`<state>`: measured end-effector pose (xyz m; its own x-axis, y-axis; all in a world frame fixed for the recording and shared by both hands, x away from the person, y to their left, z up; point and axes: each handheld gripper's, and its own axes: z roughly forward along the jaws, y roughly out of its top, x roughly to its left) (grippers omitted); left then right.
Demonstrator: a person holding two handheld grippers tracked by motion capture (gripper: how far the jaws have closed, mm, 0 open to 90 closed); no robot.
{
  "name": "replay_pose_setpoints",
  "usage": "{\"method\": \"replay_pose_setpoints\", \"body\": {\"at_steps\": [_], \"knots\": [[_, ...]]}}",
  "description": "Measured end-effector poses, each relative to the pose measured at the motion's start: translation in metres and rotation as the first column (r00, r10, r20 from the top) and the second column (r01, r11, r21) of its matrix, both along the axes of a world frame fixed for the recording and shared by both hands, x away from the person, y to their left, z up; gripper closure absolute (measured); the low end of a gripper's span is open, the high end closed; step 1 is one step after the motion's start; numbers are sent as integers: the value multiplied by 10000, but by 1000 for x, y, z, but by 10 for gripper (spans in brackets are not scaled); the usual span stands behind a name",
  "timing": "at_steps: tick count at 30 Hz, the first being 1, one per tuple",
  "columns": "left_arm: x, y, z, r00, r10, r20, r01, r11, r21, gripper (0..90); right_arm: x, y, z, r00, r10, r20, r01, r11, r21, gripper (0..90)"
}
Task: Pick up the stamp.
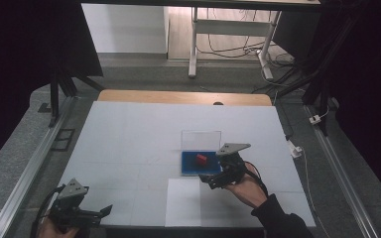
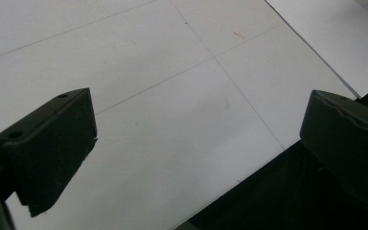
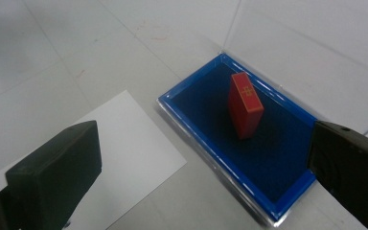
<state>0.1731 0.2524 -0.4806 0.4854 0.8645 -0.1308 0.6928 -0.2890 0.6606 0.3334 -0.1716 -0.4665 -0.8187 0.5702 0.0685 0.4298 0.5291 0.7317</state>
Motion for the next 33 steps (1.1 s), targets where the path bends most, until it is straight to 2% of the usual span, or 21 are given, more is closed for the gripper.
{"method": "replay_pose_setpoints", "body": {"at_steps": [6, 9, 14, 15, 18, 22, 23, 24, 25, 26, 28, 29, 30, 33], "knots": [[0, 0, 0, 10000, -11, -17, 11, 10000, -26, 0, 11, 10, -4, 9999, 31, 165, -26, 9996, -288, 0], [0, 0, 0, 10000, -17, -9, 17, 10000, -31, 0, 16, 14, -8, 9997, 41, 242, -25, 9979, -648, 0], [0, 0, 0, 10000, -34, -6, 34, 10000, -28, 0, 27, 17, -13, 9999, -55, 158, 69, 9959, -902, 1], [0, 0, 0, 10000, -34, -9, 34, 10000, -29, 0, 31, 19, -15, 9998, -53, 193, 73, 9948, -1015, 46], [0, 0, 0, 10000, -33, -12, 33, 10000, -27, 0, 35, 20, -17, 9999, -35, 113, 46, 9949, -1007, 99], [0, 1, 0, 10000, -33, -15, 33, 10000, -50, 0, 42, 22, -19, 9997, 212, 139, -198, 9952, -962, 295], [0, 1, 0, 10000, -35, -14, 35, 10000, -59, 0, 45, 23, -19, 9994, 331, 86, -322, 9952, -919, 385], [0, 1, 0, 10000, -35, -11, 35, 10000, -63, 0, 45, 23, -19, 9994, 331, 86, -322, 9952, -919, 385], [0, 1, 0, 10000, -36, -10, 36, 10000, -68, 0, 47, 23, -19, 9992, 392, 112, -380, 9949, -934, 434], [0, 1, 0, 10000, -35, -10, 35, 10000, -69, 0, 50, 24, -19, 9985, 551, -3, -549, 9939, -957, 527], [0, 1, 0, 10000, -35, -6, 35, 10000, -87, 0, 52, 25, -21, 9977, 679, 2, -675, 9924, -1029, 603], [0, 1, 0, 10000, -34, -7, 34, 10000, -90, 0, 52, 25, -21, 9977, 679, 2, -675, 9924, -1029, 603], [0, 1, 0, 10000, -23, -16, 23, 9999, -114, 0, 53, 25, -22, 9968, 792, -49, -793, 9913, -1052, 652], [0, 1, 0, 10000, -51, -24, 51, 9999, -110, 0, 53, 25, -22, 9959, 892, -116, -899, 9904, -1046, 694]]}}
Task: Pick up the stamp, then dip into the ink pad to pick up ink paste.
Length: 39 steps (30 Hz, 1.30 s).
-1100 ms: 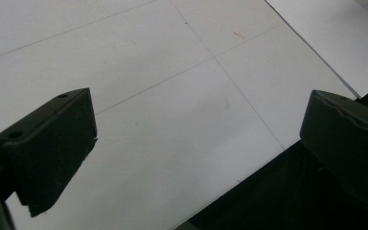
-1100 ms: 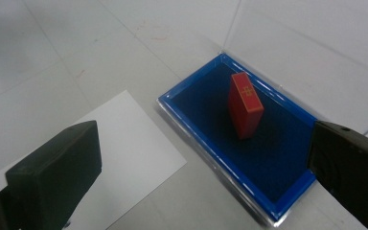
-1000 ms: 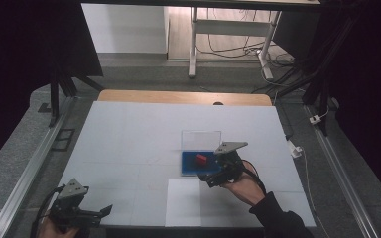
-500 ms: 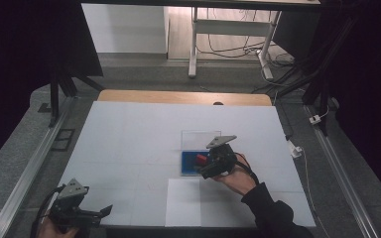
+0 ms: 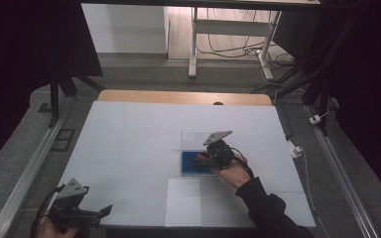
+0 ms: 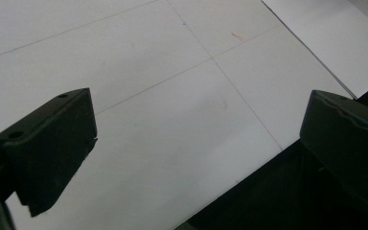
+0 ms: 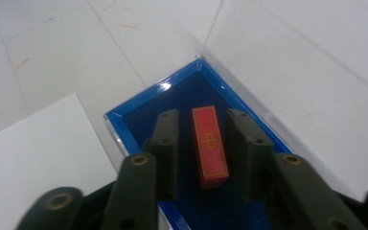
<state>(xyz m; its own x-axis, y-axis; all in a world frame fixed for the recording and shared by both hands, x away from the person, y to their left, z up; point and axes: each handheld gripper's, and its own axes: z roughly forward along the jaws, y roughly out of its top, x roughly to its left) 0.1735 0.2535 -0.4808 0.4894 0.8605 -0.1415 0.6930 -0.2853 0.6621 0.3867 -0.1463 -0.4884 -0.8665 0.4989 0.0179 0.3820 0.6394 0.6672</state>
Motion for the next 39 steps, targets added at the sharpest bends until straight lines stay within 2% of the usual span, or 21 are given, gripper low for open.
{"method": "replay_pose_setpoints", "body": {"at_steps": [5, 8, 12, 17, 25, 27, 39], "knots": [[0, 0, 0, 10000, 6, -8, -6, 10000, -24, 0, 0, -1, 1, 10000, 11, 48, -10, 10000, -86, 785], [0, 0, 0, 10000, -4, 6, 4, 10000, -36, 0, 2, -2, 1, 10000, -78, -33, 78, 9999, -115, 799], [0, 1, 0, 10000, -2, 18, 2, 9999, -100, 0, 2, -3, 2, 10000, -29, -63, 28, 10000, -14, 802], [0, 2, 0, 10000, -13, -1, 13, 9998, -211, 0, -2, -4, 9, 9997, 103, 241, -108, 9998, 182, 802], [0, 3, 0, 10000, -46, -2, 46, 9995, -320, 0, -7, -6, 22, 9990, -67, 434, 49, 9991, 411, 803], [0, 2, 0, 10000, -65, 6, 66, 9994, -329, 0, -7, -8, 25, 9988, -277, 401, 256, 9983, 522, 803], [0, 4, 0, 9999, -120, -4, 119, 9990, -428, 0, -5, -10, 21, 9966, -422, 710, 413, 9990, 143, 802]]}}
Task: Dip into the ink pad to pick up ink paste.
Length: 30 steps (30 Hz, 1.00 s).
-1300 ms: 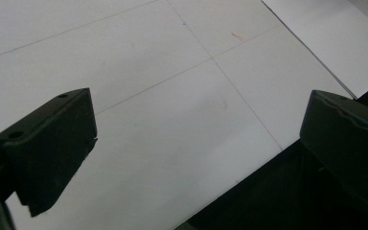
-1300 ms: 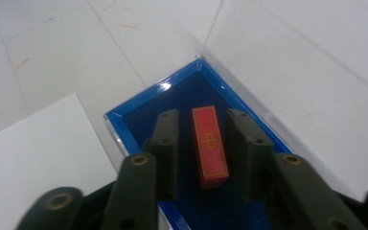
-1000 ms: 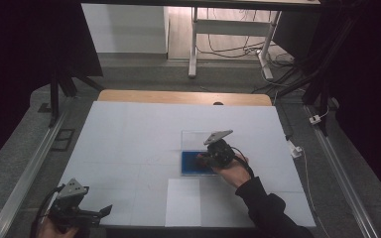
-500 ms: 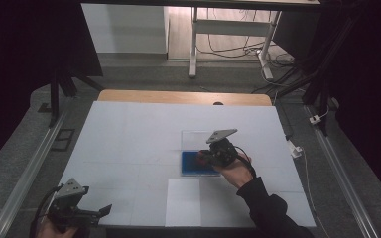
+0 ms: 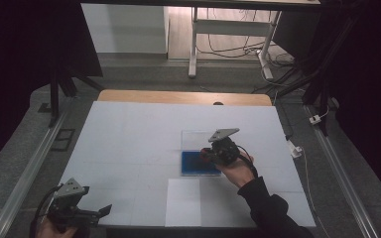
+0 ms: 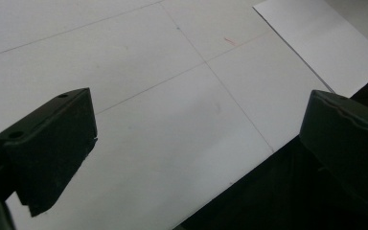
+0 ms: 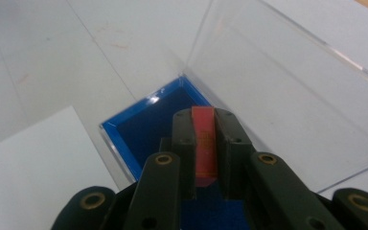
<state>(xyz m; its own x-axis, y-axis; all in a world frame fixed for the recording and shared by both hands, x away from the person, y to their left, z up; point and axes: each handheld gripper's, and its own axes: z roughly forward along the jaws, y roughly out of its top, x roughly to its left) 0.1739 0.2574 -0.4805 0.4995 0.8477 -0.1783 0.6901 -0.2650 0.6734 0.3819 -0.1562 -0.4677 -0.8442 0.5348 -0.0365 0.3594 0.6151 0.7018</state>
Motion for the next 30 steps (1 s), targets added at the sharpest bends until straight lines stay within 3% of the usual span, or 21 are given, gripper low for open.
{"method": "replay_pose_setpoints", "body": {"at_steps": [18, 26, 30], "knots": [[1, 1, 0, 10000, -50, -64, 49, 9999, -137, 0, 9, 0, -21, 9978, -373, -552, 366, 9992, -132, 804], [1, 0, 0, 9999, -63, -122, 63, 10000, -52, 0, 5, 5, -22, 9989, -437, -192, 428, 9980, -471, 807], [2, 0, -1, 9998, -76, -158, 75, 10000, -29, 0, -1, 12, -22, 9993, -318, 208, 336, 9949, -947, 808]]}}
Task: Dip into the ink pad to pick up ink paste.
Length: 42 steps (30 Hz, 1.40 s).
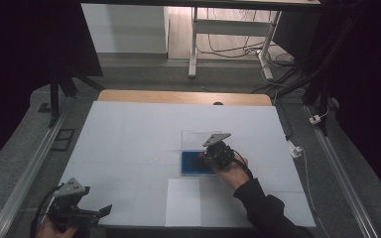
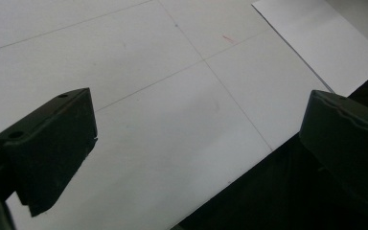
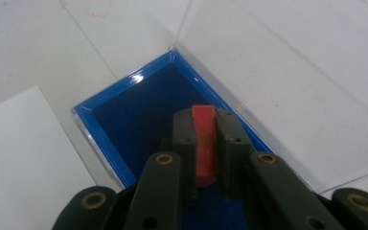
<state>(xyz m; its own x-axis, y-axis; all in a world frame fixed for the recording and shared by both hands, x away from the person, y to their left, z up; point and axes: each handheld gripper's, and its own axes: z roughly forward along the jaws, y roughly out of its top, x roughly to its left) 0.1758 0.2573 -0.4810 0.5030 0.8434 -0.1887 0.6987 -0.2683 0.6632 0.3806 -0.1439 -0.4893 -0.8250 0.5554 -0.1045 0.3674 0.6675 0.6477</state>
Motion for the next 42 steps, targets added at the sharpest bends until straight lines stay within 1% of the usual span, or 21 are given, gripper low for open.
{"method": "replay_pose_setpoints", "body": {"at_steps": [2, 5, 6, 7, 8, 9, 12, 14, 16, 17, 20, 22, 26, 29, 34, 36, 39, 40, 42], "knots": [[0, 0, 0, 10000, 14, -13, -14, 10000, 18, 0, -3, 4, 0, 9999, 16, 154, -13, 9998, -209, 808], [0, 0, 0, 10000, 17, -26, -17, 10000, 26, 0, -1, 2, 0, 10000, -3, 62, 4, 10000, -97, 808], [0, 0, 0, 10000, 20, -35, -20, 10000, 5, 0, 0, 1, 0, 10000, -32, -39, 32, 10000, 1, 808], [0, 0, 0, 10000, 20, -38, -20, 10000, -4, 0, 5, -3, -1, 9993, -102, -349, 112, 9995, 302, 808], [0, 0, 0, 10000, 10, -24, -10, 10000, -12, 0, 7, -5, -1, 9987, -123, -498, 145, 9989, 445, 809], [0, 0, 0, 10000, 9, -32, -9, 10000, -26, 0, 7, -5, -1, 9987, -123, -498, 145, 9989, 445, 809], [1, 1, 0, 10000, -1, -76, 0, 10000, -79, 0, 13, -12, -2, 9957, -171, -912, 251, 9958, 878, 809], [1, 1, 0, 10000, 10, -67, -11, 10000, -90, 0, 14, -13, -2, 9949, -195, -991, 289, 9951, 942, 808], [1, 1, 0, 10000, -8, -64, 7, 10000, -73, 0, 10, -8, -1, 9977, -136, -661, 176, 9980, 606, 808], [1, 0, 0, 10000, -23, -67, 23, 10000, -73, 0, 10, -8, -1, 9977, -136, -661, 176, 9980, 606, 808], [1, 0, 0, 10000, -30, -61, 30, 10000, -29, 0, 6, -4, -1, 9994, -95, -344, 106, 9994, 321, 807], [1, 0, -1, 10000, -60, -72, 60, 10000, -27, 0, 5, -4, -1, 9996, -84, -283, 93, 9994, 329, 805], [1, 0, -1, 9999, -90, -68, 90, 10000, -34, 0, 8, -9, -1, 9978, -213, -621, 261, 9967, 763, 803], [1, 0, -1, 9999, -88, -66, 88, 10000, -46, 0, 9, -11, -1, 9969, -259, -749, 324, 9957, 863, 802], [1, 0, -1, 9999, -88, -69, 87, 10000, -46, 0, 8, -11, 3, 9980, -166, -612, 224, 9952, 951, 801], [1, 0, -1, 9999, -80, -75, 80, 10000, -48, 0, 7, -13, 10, 9986, -95, -521, 158, 9924, 1221, 801], [1, 0, -1, 9999, -91, -71, 91, 9999, -69, 0, 6, -14, 17, 9989, -14, -477, 84, 9892, 1461, 801], [1, 0, -1, 9999, -99, -68, 99, 9999, -62, 0, 6, -14, 17, 9989, -14, -477, 84, 9892, 1461, 801], [1, 0, 0, 9999, -126, -54, 126, 9999, -79, 0, 4, -14, 20, 9986, 223, -483, -149, 9886, 1500, 801]]}}
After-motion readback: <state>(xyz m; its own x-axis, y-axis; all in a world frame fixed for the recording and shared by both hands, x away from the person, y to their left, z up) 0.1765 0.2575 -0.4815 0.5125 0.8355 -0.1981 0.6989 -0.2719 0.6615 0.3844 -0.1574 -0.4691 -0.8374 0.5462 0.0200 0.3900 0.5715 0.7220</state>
